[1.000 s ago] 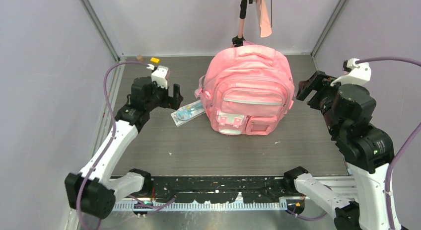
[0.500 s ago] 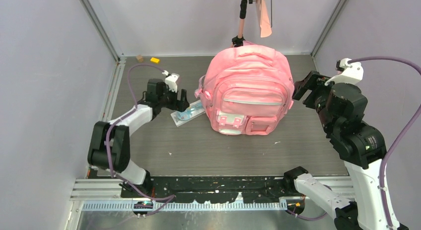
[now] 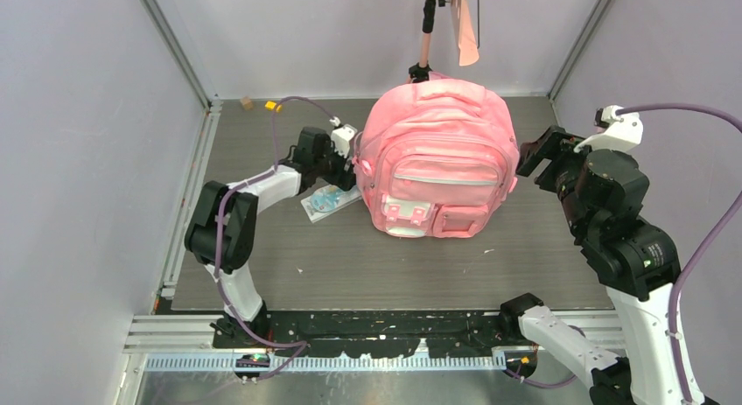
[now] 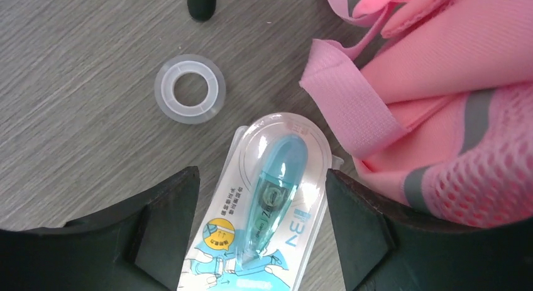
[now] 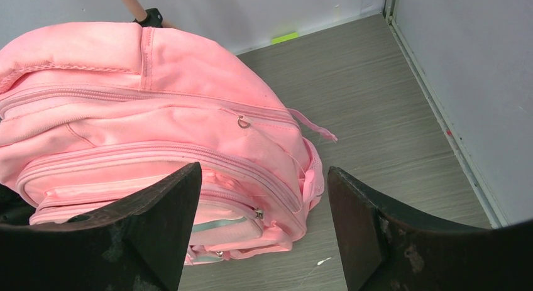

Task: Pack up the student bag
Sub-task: Pick up the stationery from the center of the board.

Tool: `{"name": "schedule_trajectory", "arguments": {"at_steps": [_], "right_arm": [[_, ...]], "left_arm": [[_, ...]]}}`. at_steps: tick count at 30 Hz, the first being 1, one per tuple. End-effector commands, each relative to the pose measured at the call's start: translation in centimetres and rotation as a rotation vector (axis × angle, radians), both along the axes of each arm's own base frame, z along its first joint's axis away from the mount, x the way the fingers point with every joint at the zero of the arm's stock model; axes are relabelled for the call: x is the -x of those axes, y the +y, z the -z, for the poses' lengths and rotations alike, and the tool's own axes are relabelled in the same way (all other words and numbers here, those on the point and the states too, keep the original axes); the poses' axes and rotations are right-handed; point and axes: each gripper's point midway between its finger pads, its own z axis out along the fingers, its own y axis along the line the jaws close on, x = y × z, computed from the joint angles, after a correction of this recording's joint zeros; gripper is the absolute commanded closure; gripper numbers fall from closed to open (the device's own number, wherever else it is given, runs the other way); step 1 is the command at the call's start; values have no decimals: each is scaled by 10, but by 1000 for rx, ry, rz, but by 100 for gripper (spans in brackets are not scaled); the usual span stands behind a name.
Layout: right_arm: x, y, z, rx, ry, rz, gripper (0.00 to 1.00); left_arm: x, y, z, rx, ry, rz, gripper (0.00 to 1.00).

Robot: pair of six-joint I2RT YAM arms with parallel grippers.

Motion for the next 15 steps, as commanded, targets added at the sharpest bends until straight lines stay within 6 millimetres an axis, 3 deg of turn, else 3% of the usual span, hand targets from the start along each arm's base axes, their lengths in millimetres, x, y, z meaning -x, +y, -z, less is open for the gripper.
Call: {"name": "schedule_trajectory", "arguments": {"at_steps": [1, 10, 15], "right_arm": [[-1, -6, -8, -7, -45, 32, 21], [14, -17, -16, 10, -78, 56, 20], [17, -20, -16, 10, -82, 63, 20]], "left_arm": [[-5, -3, 1, -11, 27, -32, 25], [5, -4, 27, -14, 116, -92, 23], [14, -6, 30, -16, 136, -106, 23]]}}
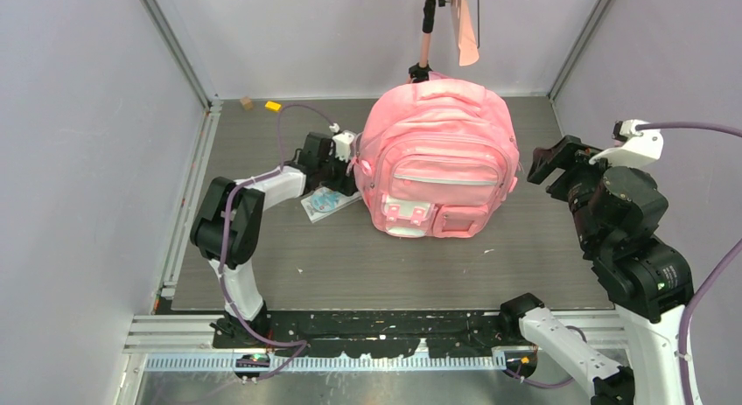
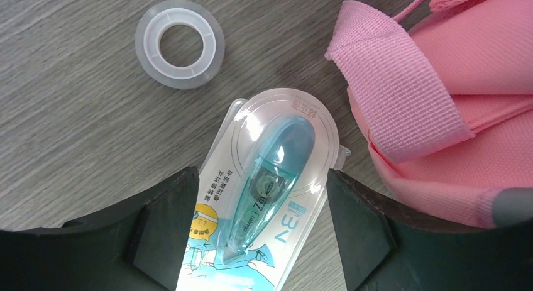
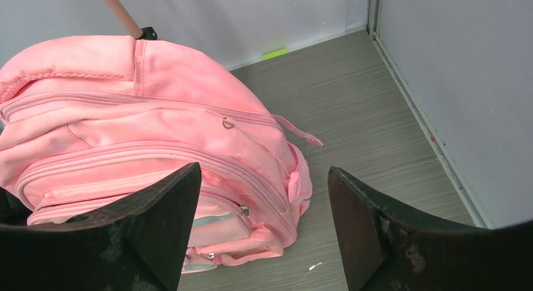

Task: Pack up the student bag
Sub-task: Pick up the stationery from the center of the board.

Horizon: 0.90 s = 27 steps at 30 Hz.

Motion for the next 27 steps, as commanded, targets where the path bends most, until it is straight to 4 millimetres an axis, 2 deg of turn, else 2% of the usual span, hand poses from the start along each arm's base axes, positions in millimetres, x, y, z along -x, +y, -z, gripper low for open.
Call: {"name": "schedule_trajectory", "arguments": {"at_steps": [1, 5, 9, 16, 19, 25, 27], "right_arm": [[0, -6, -8, 3, -33, 30, 20], [-1, -6, -8, 3, -33, 31, 20], [-1, -7, -9, 7, -33, 35, 20], [0, -8, -9, 11, -34, 37, 20], [1, -9, -9, 10, -36, 40, 20], [2, -9, -10, 8, -39, 43, 20], [2, -9, -10, 4, -42, 41, 20]], "left_arm": [[7, -4, 4, -5, 16, -15, 23], [13, -3, 11, -39, 41, -36, 26], [19, -4, 16, -83, 48, -50, 36], [27, 7, 24, -162, 55, -92, 57], [31, 9, 19, -163, 49, -108, 68], [47, 16, 4, -135, 40, -131, 100], [53, 23, -4, -133, 20, -147, 100]]}}
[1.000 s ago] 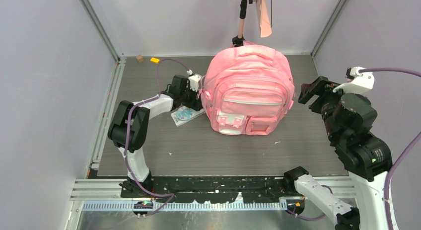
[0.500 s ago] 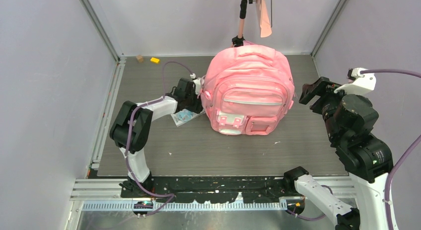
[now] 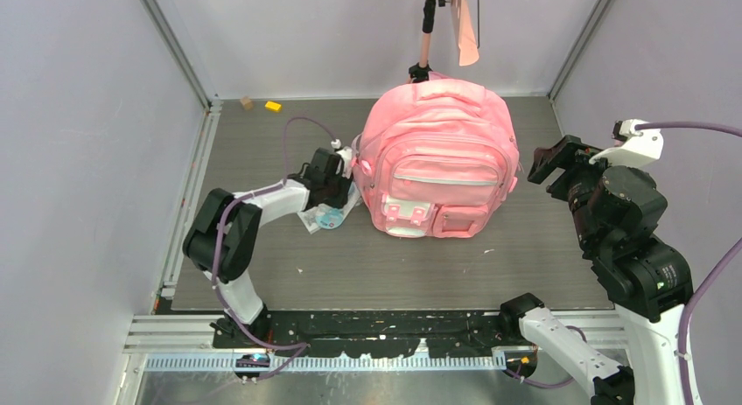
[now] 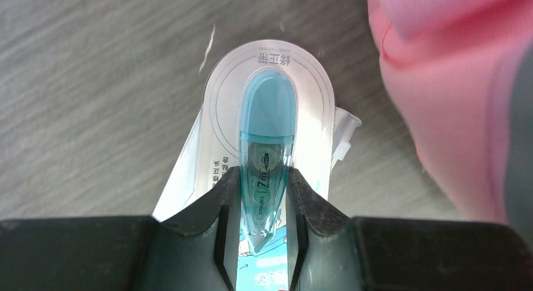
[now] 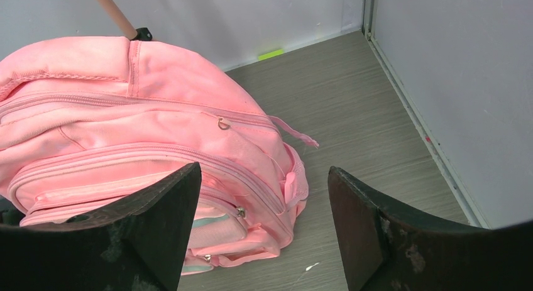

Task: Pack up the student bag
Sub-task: Pick up the stationery from the center of the board.

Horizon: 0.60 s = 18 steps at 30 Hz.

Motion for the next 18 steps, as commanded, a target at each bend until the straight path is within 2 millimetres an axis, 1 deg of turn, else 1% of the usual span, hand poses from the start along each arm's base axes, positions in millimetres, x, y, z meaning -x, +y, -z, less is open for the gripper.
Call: {"name": "schedule_trajectory", "arguments": {"at_steps": [1, 2, 9, 11, 14, 16, 18], "right_arm": [[1, -4, -10, -7, -41, 19, 20], [1, -3, -10, -8, -41, 13, 20], [2, 11, -8, -54, -43, -61, 20], [2, 16, -8, -71, -41, -78, 20], [3, 24, -9, -103, -43, -121, 20], [3, 31, -11, -132, -46, -147, 20], [3, 40, -14, -171, -54, -186, 20]], "left_arm": [[16, 12, -26, 11, -34, -34, 100], [20, 14, -36, 19, -50, -34, 100], [49, 40, -79, 9, -111, -72, 100], [58, 45, -97, 43, -152, -86, 100], [71, 45, -134, 148, -242, -91, 100], [78, 44, -169, 240, -322, -100, 100], [88, 40, -209, 333, -404, -69, 100]]}}
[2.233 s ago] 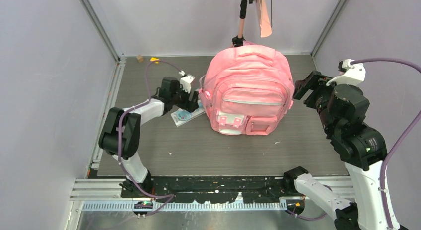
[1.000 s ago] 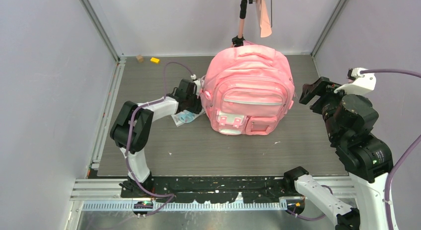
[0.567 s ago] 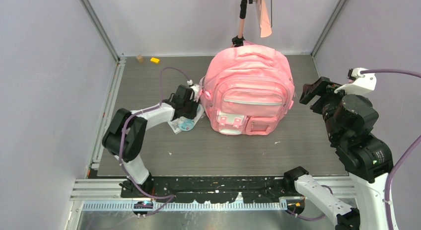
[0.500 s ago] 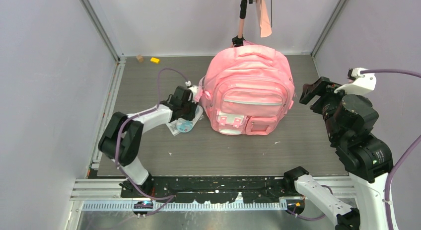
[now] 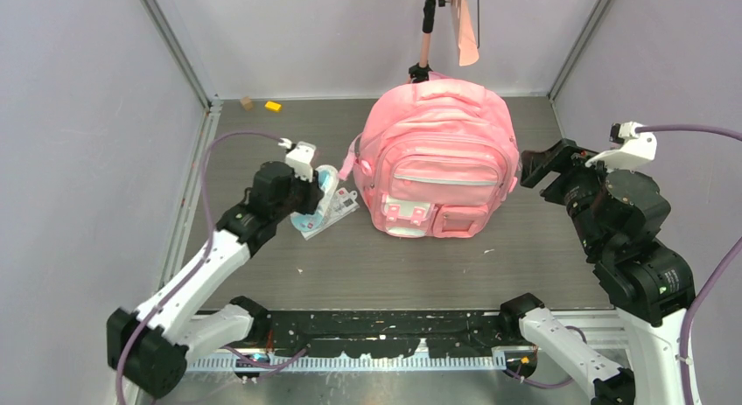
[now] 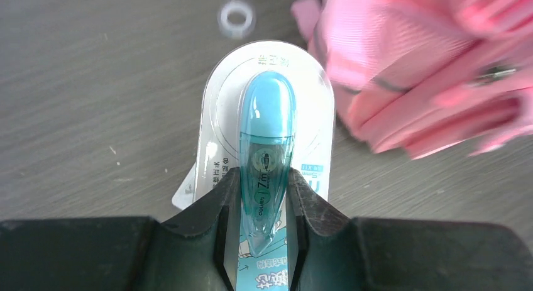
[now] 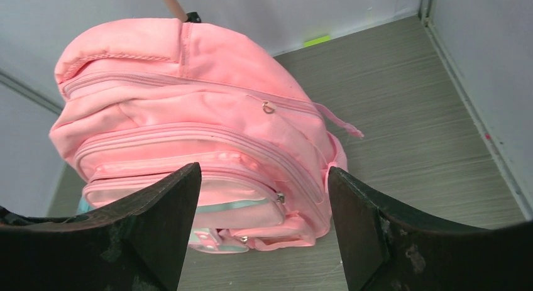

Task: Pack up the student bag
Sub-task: Pick up the stationery from the center of the board.

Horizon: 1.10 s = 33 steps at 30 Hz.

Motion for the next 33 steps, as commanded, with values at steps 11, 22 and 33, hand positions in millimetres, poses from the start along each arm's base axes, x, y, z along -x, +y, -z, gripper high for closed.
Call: {"name": "schedule_trajectory", "arguments": {"at_steps": [11, 22, 33], "right_arm": [[-32, 130, 1, -421, 60, -502, 27], [-35, 194, -18, -487, 10, -592, 26], [-34, 229, -28, -499, -20, -643, 40]], "left_arm": [[45, -56, -239, 589, -400, 258, 100], [64, -127, -288, 724, -454, 435, 100], [58, -139, -288, 686, -495, 401, 100]]}}
